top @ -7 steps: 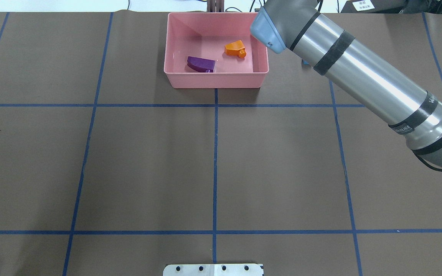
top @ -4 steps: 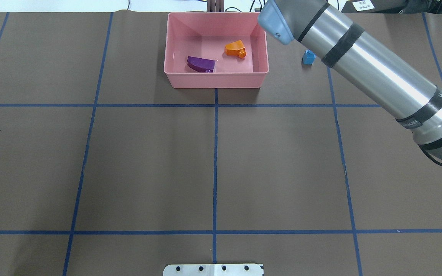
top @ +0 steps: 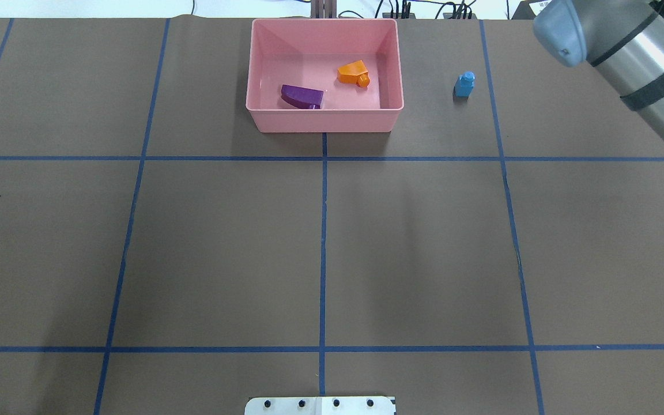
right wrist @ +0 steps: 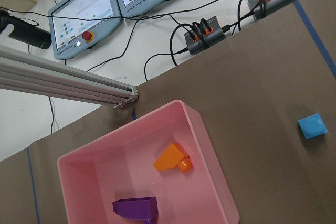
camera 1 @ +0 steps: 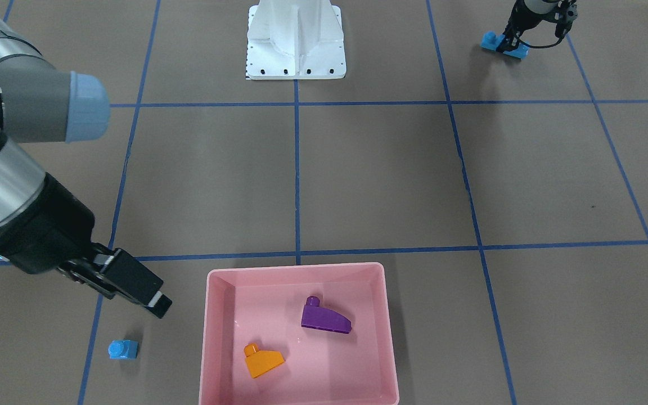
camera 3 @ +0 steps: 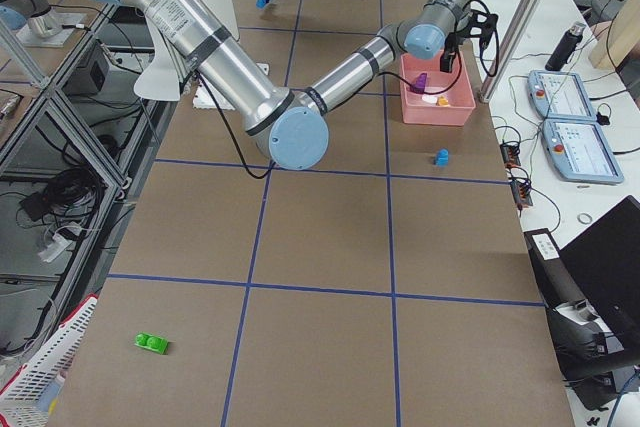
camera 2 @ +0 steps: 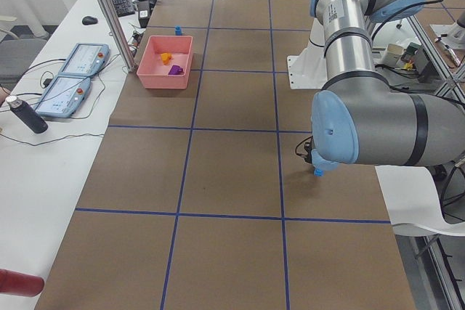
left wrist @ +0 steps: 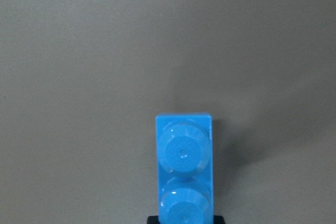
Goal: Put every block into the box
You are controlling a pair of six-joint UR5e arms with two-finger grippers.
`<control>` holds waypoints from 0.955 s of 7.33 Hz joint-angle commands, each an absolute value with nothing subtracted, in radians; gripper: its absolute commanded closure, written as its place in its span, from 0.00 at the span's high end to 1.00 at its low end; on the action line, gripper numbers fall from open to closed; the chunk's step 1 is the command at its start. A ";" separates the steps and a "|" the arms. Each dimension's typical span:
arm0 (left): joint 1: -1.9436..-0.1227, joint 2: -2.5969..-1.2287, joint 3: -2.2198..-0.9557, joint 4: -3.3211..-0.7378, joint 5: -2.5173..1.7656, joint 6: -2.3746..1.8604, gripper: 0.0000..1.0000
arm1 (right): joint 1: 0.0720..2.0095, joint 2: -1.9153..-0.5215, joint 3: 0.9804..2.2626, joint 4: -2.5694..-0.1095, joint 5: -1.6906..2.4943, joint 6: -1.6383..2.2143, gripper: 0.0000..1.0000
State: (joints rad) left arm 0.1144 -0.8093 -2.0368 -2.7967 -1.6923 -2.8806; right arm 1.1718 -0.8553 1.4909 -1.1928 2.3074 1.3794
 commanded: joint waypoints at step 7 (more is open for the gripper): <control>-0.576 -1.673 -2.134 -2.090 -2.128 -2.481 0.00 | 1.267 -1.502 1.868 -1.197 2.373 1.072 1.00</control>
